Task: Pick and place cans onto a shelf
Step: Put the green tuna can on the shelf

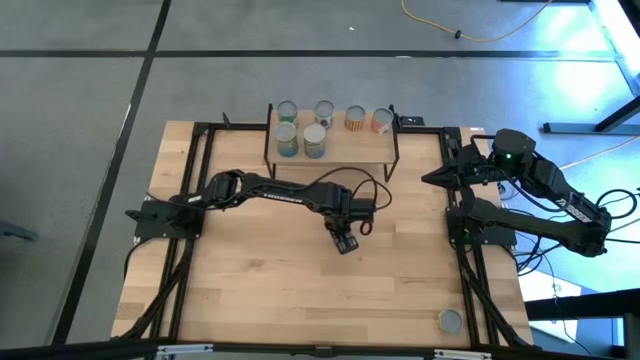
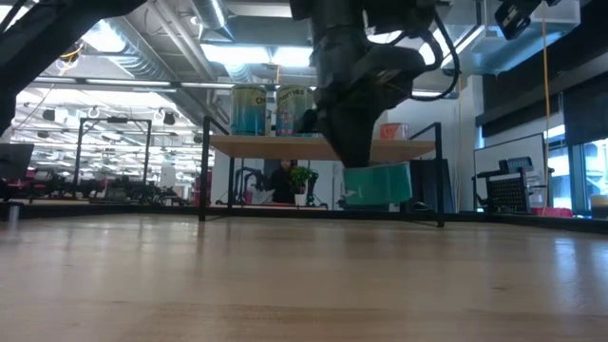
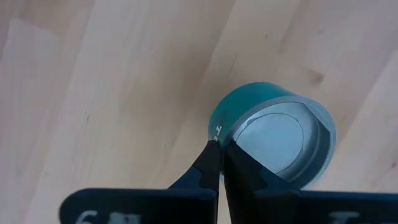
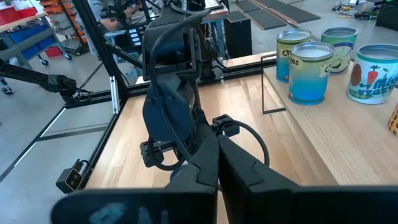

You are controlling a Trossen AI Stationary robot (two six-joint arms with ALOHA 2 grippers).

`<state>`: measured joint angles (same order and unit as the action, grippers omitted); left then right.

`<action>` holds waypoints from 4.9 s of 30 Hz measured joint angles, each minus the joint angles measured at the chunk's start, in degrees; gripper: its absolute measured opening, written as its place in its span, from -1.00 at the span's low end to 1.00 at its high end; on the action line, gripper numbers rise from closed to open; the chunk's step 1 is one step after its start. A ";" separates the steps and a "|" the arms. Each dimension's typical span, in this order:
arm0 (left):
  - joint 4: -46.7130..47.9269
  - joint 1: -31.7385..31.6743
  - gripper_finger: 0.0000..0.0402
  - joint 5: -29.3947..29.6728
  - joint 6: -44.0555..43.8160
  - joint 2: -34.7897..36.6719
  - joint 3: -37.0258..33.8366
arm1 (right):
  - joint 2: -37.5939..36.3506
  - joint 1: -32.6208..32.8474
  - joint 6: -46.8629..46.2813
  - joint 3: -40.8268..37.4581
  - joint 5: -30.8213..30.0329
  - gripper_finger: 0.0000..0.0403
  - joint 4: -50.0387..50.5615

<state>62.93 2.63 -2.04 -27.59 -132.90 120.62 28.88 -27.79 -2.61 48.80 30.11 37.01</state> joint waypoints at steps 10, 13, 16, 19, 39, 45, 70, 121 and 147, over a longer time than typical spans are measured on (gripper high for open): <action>-3.37 -0.09 -0.90 -0.95 -0.53 -0.02 -3.10 | 0.00 0.00 0.06 0.00 0.02 -0.96 -0.04; -4.59 0.07 -0.81 -0.08 -0.57 -0.02 -3.14 | 0.00 0.00 0.06 0.00 0.04 -0.96 -0.08; -6.16 0.07 -0.73 -0.13 -0.60 -0.02 -3.15 | 0.00 0.00 0.06 0.00 0.07 -0.96 -0.10; -6.80 0.07 -0.69 -0.05 -0.40 -0.02 -3.15 | 0.00 0.00 0.06 0.00 0.07 -0.96 -0.11; 1.00 -1.17 -0.69 -1.53 4.21 7.19 11.71 | 5.79 0.70 6.95 6.90 -1.71 -0.98 7.50; 3.38 -1.25 -0.69 2.66 9.04 15.13 11.61 | 12.88 4.38 12.66 10.61 -4.74 -0.98 8.72; 11.92 2.62 -0.86 11.91 17.87 40.50 -3.45 | 33.37 21.40 7.53 12.64 -20.08 -0.97 4.62; -27.65 2.64 -0.92 10.05 11.71 96.84 -73.68 | 73.41 35.56 19.66 34.26 -21.49 -0.53 20.00; -27.38 2.67 -0.92 7.01 11.65 97.83 -73.68 | 84.16 35.92 17.99 34.18 -17.56 -0.53 12.93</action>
<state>35.55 5.30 4.97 -15.94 -35.08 46.94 113.04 8.12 15.38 82.98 12.55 49.95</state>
